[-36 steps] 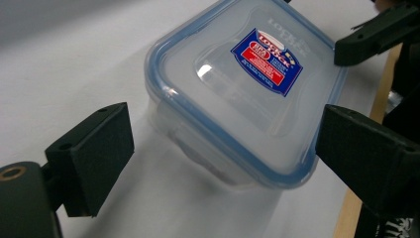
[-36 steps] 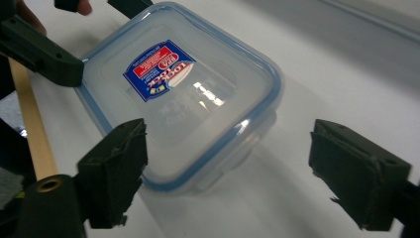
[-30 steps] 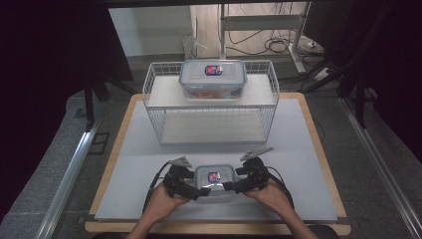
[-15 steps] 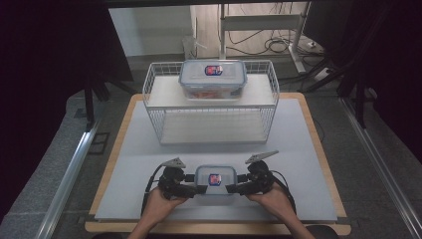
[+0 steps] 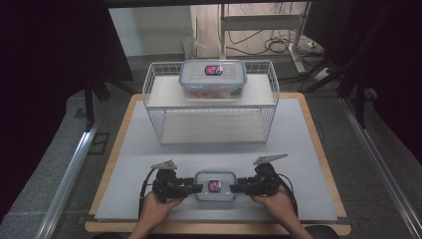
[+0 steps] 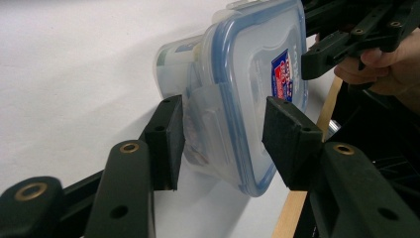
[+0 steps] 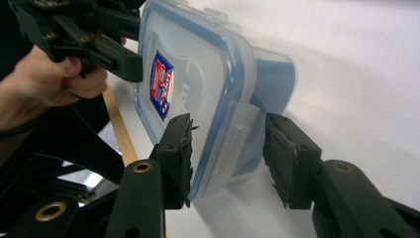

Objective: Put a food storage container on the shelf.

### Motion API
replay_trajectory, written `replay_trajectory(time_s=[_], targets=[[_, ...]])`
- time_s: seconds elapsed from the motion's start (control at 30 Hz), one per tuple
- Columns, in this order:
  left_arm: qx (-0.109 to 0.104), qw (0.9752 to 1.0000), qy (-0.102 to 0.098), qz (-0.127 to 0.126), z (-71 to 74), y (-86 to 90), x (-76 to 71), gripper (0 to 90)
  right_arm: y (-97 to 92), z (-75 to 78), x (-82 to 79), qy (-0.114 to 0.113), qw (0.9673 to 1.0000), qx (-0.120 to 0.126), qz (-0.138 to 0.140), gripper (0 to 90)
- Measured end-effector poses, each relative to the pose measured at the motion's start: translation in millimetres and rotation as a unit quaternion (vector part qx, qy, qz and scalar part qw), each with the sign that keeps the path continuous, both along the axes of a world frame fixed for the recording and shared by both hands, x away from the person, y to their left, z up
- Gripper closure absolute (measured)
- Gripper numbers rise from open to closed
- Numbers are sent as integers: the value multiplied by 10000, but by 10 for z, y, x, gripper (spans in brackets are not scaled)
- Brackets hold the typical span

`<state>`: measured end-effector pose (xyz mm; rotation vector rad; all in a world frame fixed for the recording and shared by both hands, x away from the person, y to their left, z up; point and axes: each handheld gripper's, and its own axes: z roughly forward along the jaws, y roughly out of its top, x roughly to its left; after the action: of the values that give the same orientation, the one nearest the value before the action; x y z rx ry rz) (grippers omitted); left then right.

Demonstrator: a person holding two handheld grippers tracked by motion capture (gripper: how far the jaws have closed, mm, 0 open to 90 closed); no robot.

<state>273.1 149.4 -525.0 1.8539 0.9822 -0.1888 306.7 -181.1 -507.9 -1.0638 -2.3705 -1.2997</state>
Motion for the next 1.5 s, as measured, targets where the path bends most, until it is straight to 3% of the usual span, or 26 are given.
replay_trajectory(time_s=[0.1, 0.13, 0.23, 0.4, 0.63, 0.67, 0.8, 0.9, 1.0, 1.23, 1.5], targets=[[-79, 9999, 72, 19, -10, 12, 13, 520, -6, -10, 2, 37, 10000, 51, -46, 555], [-191, 9997, 178, 29, -22, 30, 29, 528, -13, -16, 4, 85, 9999, 111, -78, 560], [-212, 9995, 222, 44, -22, 36, 38, 529, -29, -27, 8, 190, 9991, 316, -204, 575], [-349, 9991, 259, 23, -8, 46, 79, 536, -45, 15, 10, 86, 9989, 375, -250, 580], [-662, 9976, 198, -86, 45, 87, 104, 571, -106, 67, 54, 101, 9976, 617, -291, 580], [-693, 9974, 198, -92, 61, 88, 109, 577, -123, 67, 70, 192, 9968, 719, -306, 582], [-641, 9978, 123, -99, 108, 81, 147, 576, -135, 114, 109, 133, 9965, 765, -324, 582], [-622, 9980, 0, -91, 192, 82, 169, 575, -135, 157, 120, 87, 9963, 797, -322, 582], [-611, 9979, -189, -119, 329, 118, 203, 575, -109, 292, 137, -118, 9960, 821, -327, 581], [-647, 9972, -343, -150, 513, 171, 280, 574, -55, 508, 195, -261, 9961, 790, -291, 583], [-652, 9965, -504, -120, 838, 226, 389, 574, -2, 824, 318, -462, 9953, 816, -240, 583]])
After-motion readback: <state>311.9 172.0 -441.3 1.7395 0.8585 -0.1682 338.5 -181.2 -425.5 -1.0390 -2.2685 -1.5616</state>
